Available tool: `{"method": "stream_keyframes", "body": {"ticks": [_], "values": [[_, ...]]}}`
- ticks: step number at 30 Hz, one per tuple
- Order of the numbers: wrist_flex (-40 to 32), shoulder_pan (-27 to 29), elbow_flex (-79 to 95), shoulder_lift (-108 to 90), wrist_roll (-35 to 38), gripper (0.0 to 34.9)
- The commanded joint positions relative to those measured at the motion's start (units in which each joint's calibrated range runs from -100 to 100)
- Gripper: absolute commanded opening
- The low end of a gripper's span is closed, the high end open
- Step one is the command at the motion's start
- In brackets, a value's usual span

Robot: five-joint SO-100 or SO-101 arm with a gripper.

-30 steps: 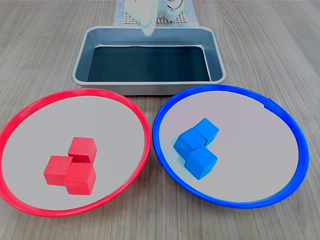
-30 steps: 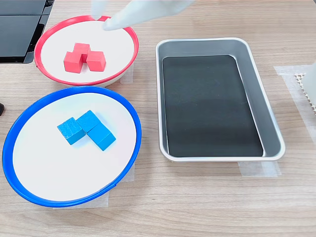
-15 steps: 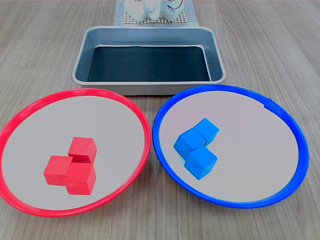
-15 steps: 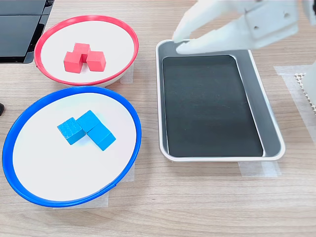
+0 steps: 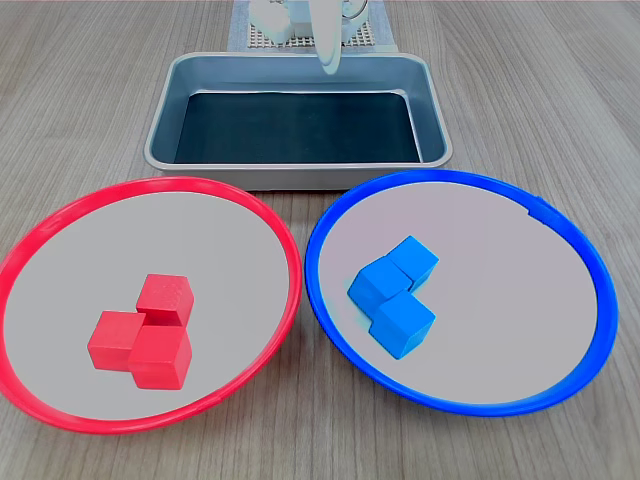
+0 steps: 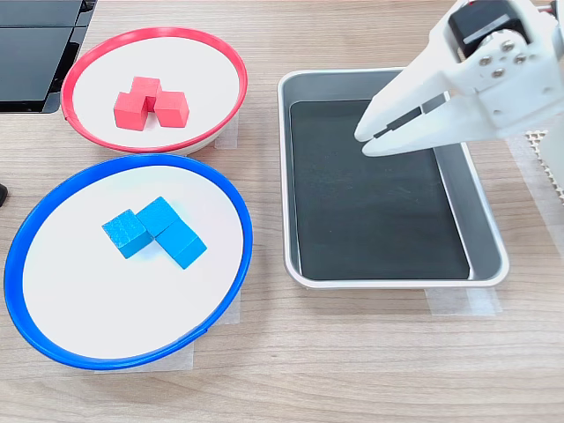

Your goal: Relocate any red block in the blue dish to the red dish, correcting any misplacement.

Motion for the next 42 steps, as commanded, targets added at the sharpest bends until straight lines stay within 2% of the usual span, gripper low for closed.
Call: {"method": "stream_keyframes", "body": {"ticks": [1, 10, 19, 42], "values": [[2.8, 0.2, -0.3, -0.9, 0.0, 0.3], [7.2, 1.1, 0.1, -2.5, 1.6, 0.3], [6.0, 2.6, 4.3, -5.7, 3.4, 0.3], [8.1, 2.9, 4.9, -8.0, 3.3, 0.3]]}}
